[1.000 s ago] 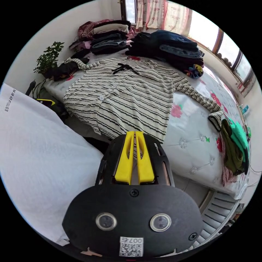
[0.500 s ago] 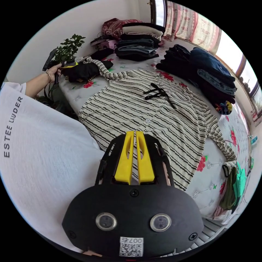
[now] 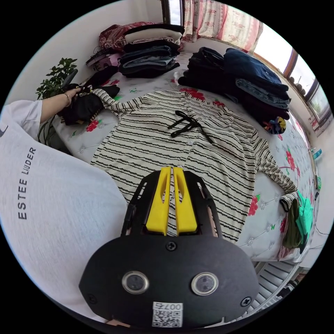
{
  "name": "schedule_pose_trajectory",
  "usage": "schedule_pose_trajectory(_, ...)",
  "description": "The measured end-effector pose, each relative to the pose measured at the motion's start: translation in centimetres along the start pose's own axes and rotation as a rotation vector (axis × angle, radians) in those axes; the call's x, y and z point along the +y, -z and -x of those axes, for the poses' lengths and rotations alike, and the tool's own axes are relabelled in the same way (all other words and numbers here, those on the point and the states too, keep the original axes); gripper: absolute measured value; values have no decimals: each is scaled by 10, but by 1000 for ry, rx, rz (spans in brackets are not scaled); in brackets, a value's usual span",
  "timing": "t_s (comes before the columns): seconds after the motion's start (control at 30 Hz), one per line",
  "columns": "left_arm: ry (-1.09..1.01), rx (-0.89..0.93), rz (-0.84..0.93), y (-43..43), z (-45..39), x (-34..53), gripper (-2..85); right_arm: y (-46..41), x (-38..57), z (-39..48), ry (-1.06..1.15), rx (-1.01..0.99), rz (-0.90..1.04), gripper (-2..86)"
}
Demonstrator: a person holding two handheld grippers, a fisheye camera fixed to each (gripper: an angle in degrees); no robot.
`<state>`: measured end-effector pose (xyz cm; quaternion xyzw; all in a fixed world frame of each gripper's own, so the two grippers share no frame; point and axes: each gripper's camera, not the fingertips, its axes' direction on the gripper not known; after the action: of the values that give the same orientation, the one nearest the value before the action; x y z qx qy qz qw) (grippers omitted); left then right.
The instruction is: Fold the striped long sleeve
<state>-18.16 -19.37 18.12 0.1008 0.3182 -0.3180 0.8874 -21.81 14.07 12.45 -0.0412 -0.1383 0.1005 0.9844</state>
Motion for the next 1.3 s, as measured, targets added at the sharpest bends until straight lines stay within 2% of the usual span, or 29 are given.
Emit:
schedule_pose_trajectory(0.13,193,121,-214,59,40,22,-6,1,-14,-7,-35,-24,-22,-2)
schedule_pose_trajectory(0.23,238,162,-364,113,49,49,-7,-2,-31,-13,-42,-80,-28,1)
schedule_pose_trajectory(0.5,253,186,-551,184,-14,102,-2,11,-111,6,171,-180,-131,15)
schedule_pose_trajectory(0.57,168,263,-605,203,-54,115,6,17,-124,7,195,-196,-158,17)
schedule_pose_trajectory(0.7,-361,536,-750,253,-206,178,81,25,-128,-16,140,-189,-204,23)
schedule_pose_trajectory(0.73,-507,597,-742,257,-245,204,98,24,-124,-30,99,-166,-197,26)
schedule_pose_trajectory(0.8,-649,623,-721,247,-285,245,105,21,-116,-59,8,-136,-165,31)
schedule_pose_trajectory(0.9,-737,510,-577,199,-315,288,99,17,-97,-111,-151,-110,-117,42)
schedule_pose_trajectory(1.03,-650,413,-242,104,-301,291,102,10,-104,-151,-193,-121,-74,55)
schedule_pose_trajectory(1.13,-555,273,-114,49,-283,277,104,-3,-143,-157,-121,-145,-72,63)
schedule_pose_trajectory(1.3,-407,223,13,-11,-260,252,108,-39,-231,-151,-42,-242,-51,74)
